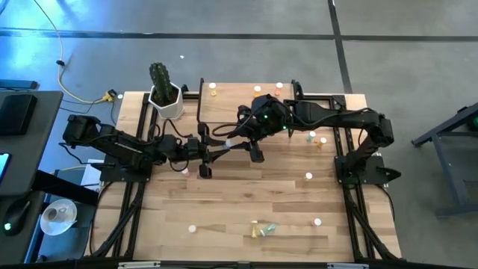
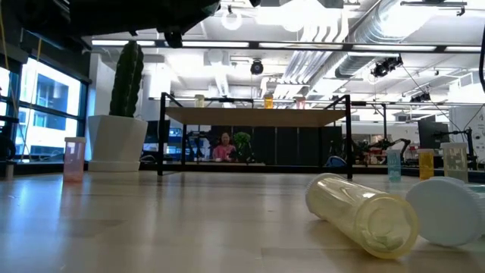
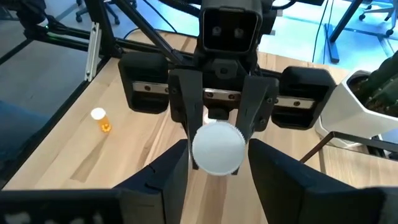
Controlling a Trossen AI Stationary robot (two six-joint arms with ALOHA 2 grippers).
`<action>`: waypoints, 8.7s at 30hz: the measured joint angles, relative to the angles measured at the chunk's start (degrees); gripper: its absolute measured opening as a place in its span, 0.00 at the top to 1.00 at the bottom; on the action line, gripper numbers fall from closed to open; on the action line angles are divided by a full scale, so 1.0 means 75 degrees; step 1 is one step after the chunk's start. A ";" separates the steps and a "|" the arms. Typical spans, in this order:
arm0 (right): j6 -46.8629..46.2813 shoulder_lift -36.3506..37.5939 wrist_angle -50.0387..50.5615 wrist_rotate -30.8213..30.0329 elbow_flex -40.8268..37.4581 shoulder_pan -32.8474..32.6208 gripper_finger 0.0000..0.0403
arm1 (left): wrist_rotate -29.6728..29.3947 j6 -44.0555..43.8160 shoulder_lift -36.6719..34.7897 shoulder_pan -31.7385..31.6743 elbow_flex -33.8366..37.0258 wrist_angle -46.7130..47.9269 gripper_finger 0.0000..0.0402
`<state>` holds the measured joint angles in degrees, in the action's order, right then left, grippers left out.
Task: Pick and place medicine bottles onto shelf by color
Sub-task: Put the middle blue pill bottle on the shelf, then put the left pink pill bottle on the shelf aligned with the other pink pill bottle
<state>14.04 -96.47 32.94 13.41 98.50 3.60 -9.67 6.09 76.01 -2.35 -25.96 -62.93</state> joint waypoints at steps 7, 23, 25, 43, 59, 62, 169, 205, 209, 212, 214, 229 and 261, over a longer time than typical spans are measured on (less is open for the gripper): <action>-0.0002 0.0000 -0.0028 0.0003 0.0000 0.0000 0.67 | -0.0023 -0.0006 0.0000 0.0000 0.0000 0.0002 0.77; -0.0010 0.0000 -0.0025 -0.0300 0.0000 0.0020 0.75 | -0.0509 0.0194 -0.0003 0.0003 0.0000 0.0011 0.77; -0.0012 0.0000 -0.0025 -0.0312 0.0000 0.0036 0.75 | -0.0545 0.0162 -0.0003 0.0003 0.0000 0.0014 0.77; -0.0149 0.0000 -0.0031 -0.0985 0.0000 0.0918 0.74 | -0.2934 0.0294 -0.0102 0.0000 -0.0003 0.1178 0.44; -0.0149 -0.0003 -0.0891 -0.0895 0.0000 0.3408 0.74 | -0.2870 0.1002 -0.2042 -0.1374 -0.0003 0.4196 0.43; -0.0149 -0.0003 -0.1150 -0.0889 0.0000 0.3738 0.74 | -0.2637 0.0812 -0.2344 -0.1612 -0.0003 0.4581 0.43; -0.0466 -0.3638 0.2339 -0.0863 0.3602 0.3701 0.61 | -0.1588 -0.1190 -0.2678 -0.1733 -0.0003 0.6478 0.43; -0.0288 -0.2578 0.6541 -0.0449 0.4543 0.2319 0.61 | -0.2028 -0.1216 -0.3724 -0.1020 0.0000 0.8014 0.43; -0.0382 -0.2573 0.6980 -0.0450 0.4543 0.2040 0.61 | -0.2027 -0.1214 -0.3960 -0.0984 0.0000 0.8200 0.43; -0.0443 -0.2573 0.7430 -0.0452 0.4543 0.1856 0.61 | -0.2028 -0.1216 -0.4075 -0.0979 0.0000 0.8382 0.43; -0.0564 -0.2573 0.7628 -0.0450 0.4543 0.1742 0.61 | -0.2028 -0.1216 -0.4134 -0.0979 0.0000 0.8471 0.43; -0.1949 -0.0770 0.6834 -0.1987 0.1646 0.0819 0.61 | -0.2025 -0.1195 -0.4135 -0.0979 0.0000 0.8713 0.43; -0.9112 0.4371 0.4688 -0.3336 -0.5100 -0.3254 0.61 | -0.1136 -0.2596 -0.4150 -0.0855 0.0000 0.9553 0.43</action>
<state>-54.29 -63.68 68.10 -11.61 60.25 -20.81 -18.19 -13.38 44.89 -8.76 -25.96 8.72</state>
